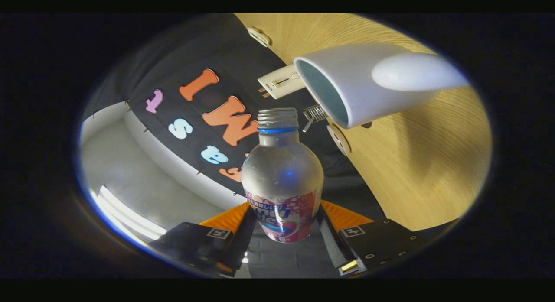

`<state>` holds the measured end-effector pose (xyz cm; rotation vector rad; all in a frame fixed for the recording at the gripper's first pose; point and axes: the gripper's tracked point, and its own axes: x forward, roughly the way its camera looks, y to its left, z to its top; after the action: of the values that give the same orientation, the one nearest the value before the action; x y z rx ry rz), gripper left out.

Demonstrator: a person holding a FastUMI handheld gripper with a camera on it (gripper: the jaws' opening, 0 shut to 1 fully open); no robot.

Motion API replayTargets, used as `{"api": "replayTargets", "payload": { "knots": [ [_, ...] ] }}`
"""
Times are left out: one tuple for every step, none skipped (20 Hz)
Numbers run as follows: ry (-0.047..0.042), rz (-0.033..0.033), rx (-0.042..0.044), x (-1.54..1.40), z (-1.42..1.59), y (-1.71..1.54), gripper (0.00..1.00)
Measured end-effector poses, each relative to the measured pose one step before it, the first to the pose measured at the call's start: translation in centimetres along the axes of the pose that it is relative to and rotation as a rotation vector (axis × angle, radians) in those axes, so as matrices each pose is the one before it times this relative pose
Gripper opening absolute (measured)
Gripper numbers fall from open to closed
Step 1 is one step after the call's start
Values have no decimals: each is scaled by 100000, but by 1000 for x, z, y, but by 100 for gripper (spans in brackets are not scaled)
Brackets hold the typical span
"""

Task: Take the bottle from table, then pour the juice into the cup, finally place the bottle on the coaster

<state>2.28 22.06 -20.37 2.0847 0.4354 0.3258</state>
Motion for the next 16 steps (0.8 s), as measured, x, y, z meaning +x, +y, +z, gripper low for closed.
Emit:
{"api": "replayTargets", "payload": {
  "knots": [
    [-606, -1448, -2077, 10, 191, -424, 76],
    [-652, -1525, -2547, -39, 52, -347, 76],
    [-604, -1696, -2782, 125, -4, -372, 76],
    [-682, -1805, -3024, -14, 49, -426, 76],
    [-608, -1914, -3469, 100, 22, -391, 76],
    [-797, -2066, -3966, -112, 9, -372, 76],
    [-1003, -1914, -4247, 26, 27, -403, 76],
    [-854, -1950, -4372, -11, -15, -300, 76],
    [-1045, -2055, -4306, 41, 56, -390, 76],
    [-1598, -1710, -4868, 38, 307, -102, 76],
    [-1118, -2137, -5443, 96, 146, -202, 76],
    [-926, -1710, -5845, 120, 9, -16, 76],
    [-1118, -1271, -5908, -85, 88, 49, 76],
    [-1357, -911, -5874, -84, 262, 275, 76],
    [-1657, -850, -5966, -17, 391, 173, 76],
    [-1495, -1061, -6216, -111, 485, 187, 76]
  ]
}}
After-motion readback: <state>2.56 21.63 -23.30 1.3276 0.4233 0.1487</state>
